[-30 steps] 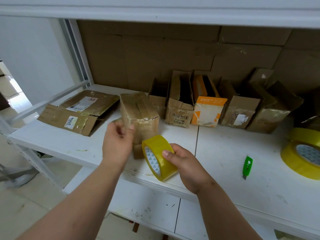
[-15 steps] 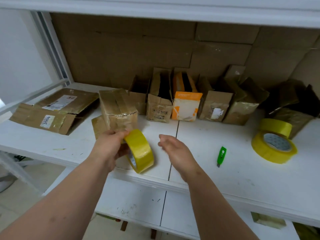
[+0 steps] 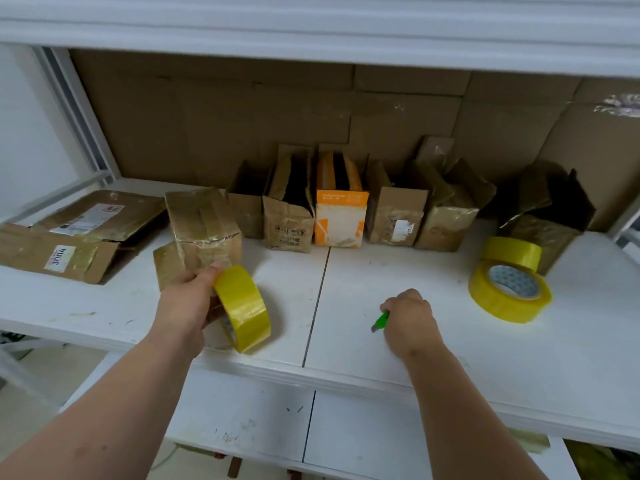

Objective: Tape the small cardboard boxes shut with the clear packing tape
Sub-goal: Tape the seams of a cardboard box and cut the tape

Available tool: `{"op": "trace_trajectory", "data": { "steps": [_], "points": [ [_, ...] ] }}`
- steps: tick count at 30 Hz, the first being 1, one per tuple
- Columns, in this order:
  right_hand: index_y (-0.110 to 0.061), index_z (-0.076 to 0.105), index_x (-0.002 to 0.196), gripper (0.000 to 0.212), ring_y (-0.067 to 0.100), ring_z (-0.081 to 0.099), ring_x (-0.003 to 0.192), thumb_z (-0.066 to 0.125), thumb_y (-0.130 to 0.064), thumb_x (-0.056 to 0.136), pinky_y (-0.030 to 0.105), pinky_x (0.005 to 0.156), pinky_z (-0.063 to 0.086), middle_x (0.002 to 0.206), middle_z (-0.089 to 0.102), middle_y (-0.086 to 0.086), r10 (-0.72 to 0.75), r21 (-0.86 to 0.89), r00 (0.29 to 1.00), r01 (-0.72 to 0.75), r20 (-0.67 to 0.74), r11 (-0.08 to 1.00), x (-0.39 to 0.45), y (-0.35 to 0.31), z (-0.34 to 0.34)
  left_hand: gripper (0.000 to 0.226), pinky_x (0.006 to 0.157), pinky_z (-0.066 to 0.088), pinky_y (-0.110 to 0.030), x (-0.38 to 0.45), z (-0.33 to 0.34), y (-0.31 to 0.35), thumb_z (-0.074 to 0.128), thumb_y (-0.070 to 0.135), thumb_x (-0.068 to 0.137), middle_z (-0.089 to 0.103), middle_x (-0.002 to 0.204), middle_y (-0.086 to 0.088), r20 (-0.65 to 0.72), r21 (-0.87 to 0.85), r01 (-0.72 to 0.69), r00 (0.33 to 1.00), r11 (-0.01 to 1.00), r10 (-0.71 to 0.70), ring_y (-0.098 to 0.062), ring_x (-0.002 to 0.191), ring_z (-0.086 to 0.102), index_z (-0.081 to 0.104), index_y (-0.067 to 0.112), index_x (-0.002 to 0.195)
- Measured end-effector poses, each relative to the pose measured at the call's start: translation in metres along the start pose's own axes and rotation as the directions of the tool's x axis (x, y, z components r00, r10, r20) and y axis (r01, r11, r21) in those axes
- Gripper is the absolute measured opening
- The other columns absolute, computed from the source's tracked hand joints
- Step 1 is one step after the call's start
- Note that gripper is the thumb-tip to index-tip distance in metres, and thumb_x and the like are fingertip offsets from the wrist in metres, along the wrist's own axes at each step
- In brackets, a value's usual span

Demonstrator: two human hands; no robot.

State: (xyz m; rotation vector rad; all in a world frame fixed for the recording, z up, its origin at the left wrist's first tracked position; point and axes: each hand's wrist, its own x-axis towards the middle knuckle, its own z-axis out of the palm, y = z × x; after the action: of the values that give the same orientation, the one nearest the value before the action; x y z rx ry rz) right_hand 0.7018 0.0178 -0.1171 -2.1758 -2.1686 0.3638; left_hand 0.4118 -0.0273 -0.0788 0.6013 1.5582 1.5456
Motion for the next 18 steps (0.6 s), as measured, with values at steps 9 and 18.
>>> {"op": "trace_trajectory", "data": {
  "steps": [9, 18],
  "points": [
    [-0.028, 0.054, 0.107, 0.016, 0.023, 0.049, 0.102, 0.049, -0.02, 0.094, 0.037, 0.087, 0.038, 0.103, 0.055, -0.005, -0.127, -0.019, 0.981, 0.125, -0.148, 0.992, -0.001, -0.052, 0.002, 0.021, 0.084, 0.056, -0.039, -0.015, -0.005, 0.0, 0.065, 0.031, 0.093, 0.073, 0.103, -0.016, 0.069, -0.015, -0.018, 0.997, 1.0, 0.019, -0.029, 0.093, 0.07, 0.067, 0.011, 0.1],
    [-0.031, 0.054, 0.1, 0.009, 0.016, 0.052, 0.082, 0.054, -0.023, 0.099, 0.031, 0.065, 0.038, 0.093, 0.054, -0.009, -0.413, 0.441, 0.87, 0.493, -0.27, 0.75, 0.019, -0.146, -0.036, 0.037, 0.099, 0.05, -0.048, 0.011, -0.019, -0.007, 0.071, 0.04, 0.085, 0.074, 0.102, -0.011, 0.138, -0.01, 0.07, 0.988, 0.998, -0.068, -0.033, 0.096, 0.068, 0.067, 0.013, 0.109]
  ]
}}
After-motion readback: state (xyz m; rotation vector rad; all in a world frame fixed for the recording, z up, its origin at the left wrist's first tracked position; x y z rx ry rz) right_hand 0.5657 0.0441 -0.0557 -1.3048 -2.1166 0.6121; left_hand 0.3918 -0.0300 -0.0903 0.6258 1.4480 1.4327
